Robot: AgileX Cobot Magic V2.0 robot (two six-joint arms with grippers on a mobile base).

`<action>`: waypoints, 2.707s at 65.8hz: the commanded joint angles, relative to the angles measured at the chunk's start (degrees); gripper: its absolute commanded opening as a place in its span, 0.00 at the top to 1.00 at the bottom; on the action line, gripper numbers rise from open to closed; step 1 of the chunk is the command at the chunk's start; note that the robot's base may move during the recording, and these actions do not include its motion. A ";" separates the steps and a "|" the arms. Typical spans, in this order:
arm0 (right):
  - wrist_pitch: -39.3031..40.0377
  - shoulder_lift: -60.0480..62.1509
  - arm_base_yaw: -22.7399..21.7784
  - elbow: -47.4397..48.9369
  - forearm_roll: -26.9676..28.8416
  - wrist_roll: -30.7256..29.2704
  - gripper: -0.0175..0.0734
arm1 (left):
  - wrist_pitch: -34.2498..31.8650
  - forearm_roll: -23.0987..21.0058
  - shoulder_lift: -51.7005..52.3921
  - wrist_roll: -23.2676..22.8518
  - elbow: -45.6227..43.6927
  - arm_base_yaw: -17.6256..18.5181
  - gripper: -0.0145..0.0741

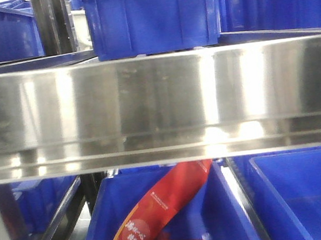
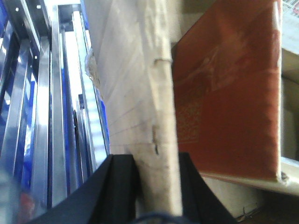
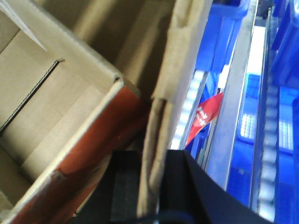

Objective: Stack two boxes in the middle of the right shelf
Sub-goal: 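Raise the box stack above the middle shelf's front rail, then lower the boxes onto the middle shelf rollers and open both grippers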

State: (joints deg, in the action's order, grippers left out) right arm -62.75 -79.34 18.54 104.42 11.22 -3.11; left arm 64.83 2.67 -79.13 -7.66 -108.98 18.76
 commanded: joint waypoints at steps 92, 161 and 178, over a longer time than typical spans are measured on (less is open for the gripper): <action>1.64 0.52 -0.05 0.67 0.79 -0.80 0.98 | -4.68 -1.86 0.97 0.18 -0.83 0.40 0.96; -5.85 -10.63 -0.05 -2.39 -0.91 -0.80 0.64 | 5.13 1.85 -13.75 0.18 -0.28 0.40 0.70; -5.27 -10.63 -0.05 -1.24 -1.52 -0.38 0.18 | 5.13 1.81 -13.62 0.18 -0.28 0.40 0.18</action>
State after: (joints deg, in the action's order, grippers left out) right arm -68.58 -90.37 18.54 102.20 9.91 -3.28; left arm 70.73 5.00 -93.48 -7.54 -108.87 18.89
